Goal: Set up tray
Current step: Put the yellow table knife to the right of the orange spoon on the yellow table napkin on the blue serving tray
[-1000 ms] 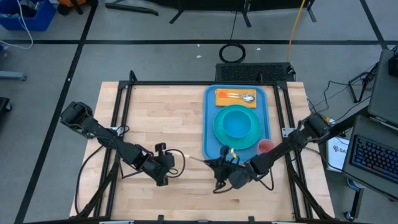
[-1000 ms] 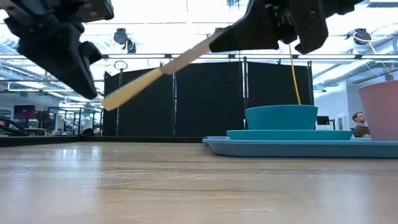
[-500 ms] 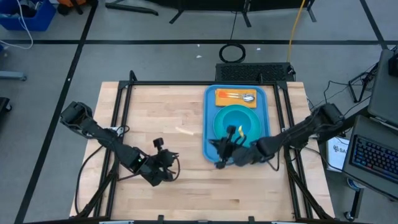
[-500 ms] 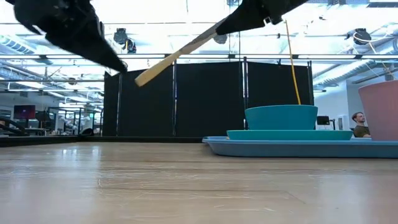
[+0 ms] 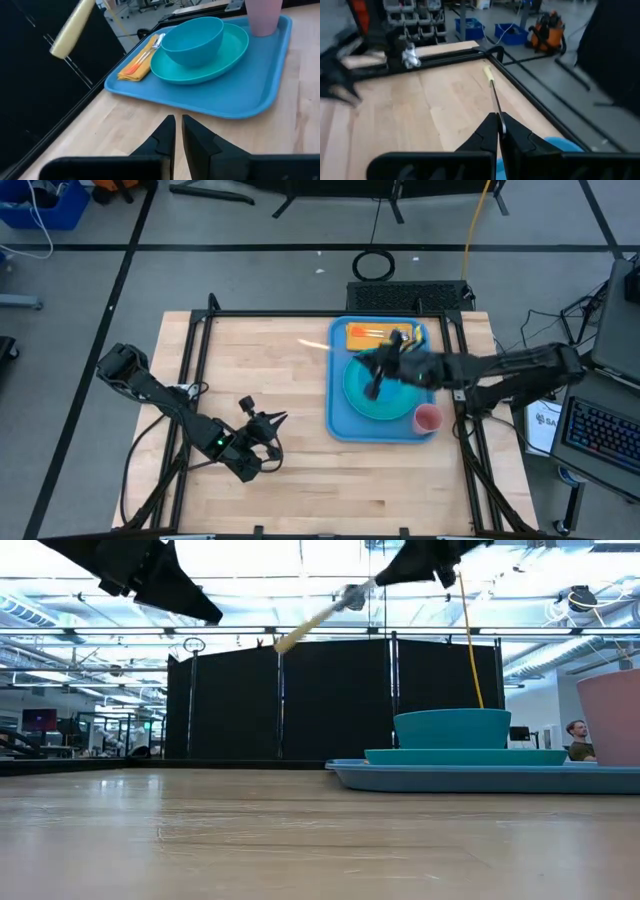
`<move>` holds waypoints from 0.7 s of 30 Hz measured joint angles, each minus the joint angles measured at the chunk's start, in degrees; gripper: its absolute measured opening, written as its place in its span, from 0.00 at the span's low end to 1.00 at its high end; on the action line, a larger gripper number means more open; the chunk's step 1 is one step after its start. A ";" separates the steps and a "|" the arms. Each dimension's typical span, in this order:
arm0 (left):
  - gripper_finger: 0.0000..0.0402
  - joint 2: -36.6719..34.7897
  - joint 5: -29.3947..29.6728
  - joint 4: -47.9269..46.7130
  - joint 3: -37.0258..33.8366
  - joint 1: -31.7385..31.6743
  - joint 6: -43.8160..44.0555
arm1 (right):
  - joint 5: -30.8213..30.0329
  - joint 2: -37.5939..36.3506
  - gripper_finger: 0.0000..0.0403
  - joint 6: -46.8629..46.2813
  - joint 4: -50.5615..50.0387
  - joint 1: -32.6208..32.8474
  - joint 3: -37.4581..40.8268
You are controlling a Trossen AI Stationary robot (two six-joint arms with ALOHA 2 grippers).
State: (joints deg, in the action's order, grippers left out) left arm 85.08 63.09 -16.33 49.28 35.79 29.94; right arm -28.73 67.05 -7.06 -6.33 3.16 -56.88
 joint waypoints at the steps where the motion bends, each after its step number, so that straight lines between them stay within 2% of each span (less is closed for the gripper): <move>1: 0.09 0.00 0.00 0.00 0.00 0.00 0.38 | 2.47 -0.69 0.00 -1.25 -0.33 -2.22 0.00; 12: 0.09 0.42 -0.03 -0.06 -0.02 0.00 3.29 | 28.28 -2.36 0.00 -9.93 -2.86 -23.93 0.00; 18: 0.09 2.28 -0.05 -0.11 -0.04 0.00 4.60 | 36.47 -2.20 0.00 -9.35 -4.22 -31.55 0.00; 21: 0.09 3.20 -0.01 -0.08 -0.05 0.00 5.62 | 38.58 -2.19 0.00 -8.95 -5.90 -34.63 0.00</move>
State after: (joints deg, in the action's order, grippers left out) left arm 88.28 63.08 -16.42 49.23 35.79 35.56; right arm 9.84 64.86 -16.00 -12.23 -31.47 -56.88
